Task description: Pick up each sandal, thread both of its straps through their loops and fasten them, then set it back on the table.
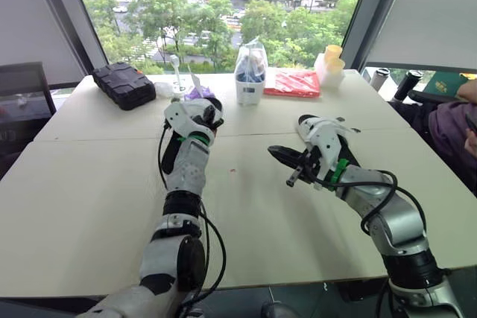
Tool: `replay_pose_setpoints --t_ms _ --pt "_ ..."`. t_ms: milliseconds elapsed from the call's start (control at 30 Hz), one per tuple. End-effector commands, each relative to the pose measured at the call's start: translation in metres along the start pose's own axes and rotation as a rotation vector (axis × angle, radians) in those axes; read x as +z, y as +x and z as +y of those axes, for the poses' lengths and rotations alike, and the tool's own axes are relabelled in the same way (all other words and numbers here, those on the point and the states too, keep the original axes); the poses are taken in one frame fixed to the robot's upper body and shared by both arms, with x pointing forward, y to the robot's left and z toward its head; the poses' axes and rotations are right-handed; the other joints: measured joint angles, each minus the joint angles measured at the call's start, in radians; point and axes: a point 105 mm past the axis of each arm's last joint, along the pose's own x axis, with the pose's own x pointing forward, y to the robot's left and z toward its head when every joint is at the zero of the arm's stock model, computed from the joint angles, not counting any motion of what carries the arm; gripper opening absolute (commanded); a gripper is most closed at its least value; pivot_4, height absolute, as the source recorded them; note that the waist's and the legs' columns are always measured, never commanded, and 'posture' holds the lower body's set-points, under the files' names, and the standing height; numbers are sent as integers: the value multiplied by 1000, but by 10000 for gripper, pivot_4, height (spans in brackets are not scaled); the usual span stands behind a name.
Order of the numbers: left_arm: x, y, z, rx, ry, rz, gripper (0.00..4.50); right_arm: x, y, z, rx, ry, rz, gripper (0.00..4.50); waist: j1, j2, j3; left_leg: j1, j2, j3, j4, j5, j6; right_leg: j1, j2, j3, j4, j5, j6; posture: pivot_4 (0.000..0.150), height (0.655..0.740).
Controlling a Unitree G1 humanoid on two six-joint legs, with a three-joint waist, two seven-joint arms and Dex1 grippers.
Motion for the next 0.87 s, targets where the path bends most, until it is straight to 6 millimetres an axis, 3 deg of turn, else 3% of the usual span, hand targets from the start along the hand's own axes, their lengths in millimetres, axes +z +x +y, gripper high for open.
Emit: replay_pose_setpoints --t_ms 33,167,200,300,400,500,600,700,800,867 --pt "7 7 -5 -31 2 -26 21184 16 3 -2 -4 -47 -58 0 0 0 0 0 0 0 0 0 0 0 0 0 0 0 0 1500 7400" --pt "13 5 4 -28 54 -36 41405 13 1 -2 -12 -47 -56 0 -2 0 0 0 0 0 0 0 0 0 0 0 0 0 1 1500 7400" --pt "12 3 7 -33 65 -28 44509 12 0 -1 -12 -42 -55 0 -2 0 0 0 0 0 0 0 0 0 0 0 1 0 1 1500 7400" --pt "0 -12 9 -91 122 70 44509 12 -2 3 -16 -22 -66 0 -5 1 0 1 0 0 0 0 0 0 0 0 2 0 1 1500 7400" --pt "4 -48 3 -191 223 149 44509 13 -4 3 -24 -8 -79 0 -17 1 0 2 1 0 -1 0 0 0 0 2 3 0 0 1500 7400" --pt "17 -110 5 -260 347 243 44509 18 -13 -1 -16 167 -137 0 -32 1 0 2 1 0 -1 0 0 -1 0 2 6 0 1 1500 7400" --pt "21 -153 2 -302 451 324 44509 20 -20 -4 5 272 -153 0 -28 2 0 3 2 0 -1 -1 1 -2 1 2 9 0 0 1500 7400" --pt "20 -190 4 -350 642 418 44509 12 -28 1 63 329 -106 0 -25 3 0 3 2 0 2 0 1 0 2 1 7 -3 -5 1500 7400" --pt "25 -219 6 -403 662 506 44509 -9 -42 13 128 329 7 0 -23 4 0 4 2 2 5 0 1 4 1 1 4 -3 -5 1500 7400" --pt "34 -227 9 -409 688 522 44509 -23 -49 19 153 321 73 0 -23 4 0 3 3 2 7 0 1 4 0 1 3 -3 -5 1500 7400"
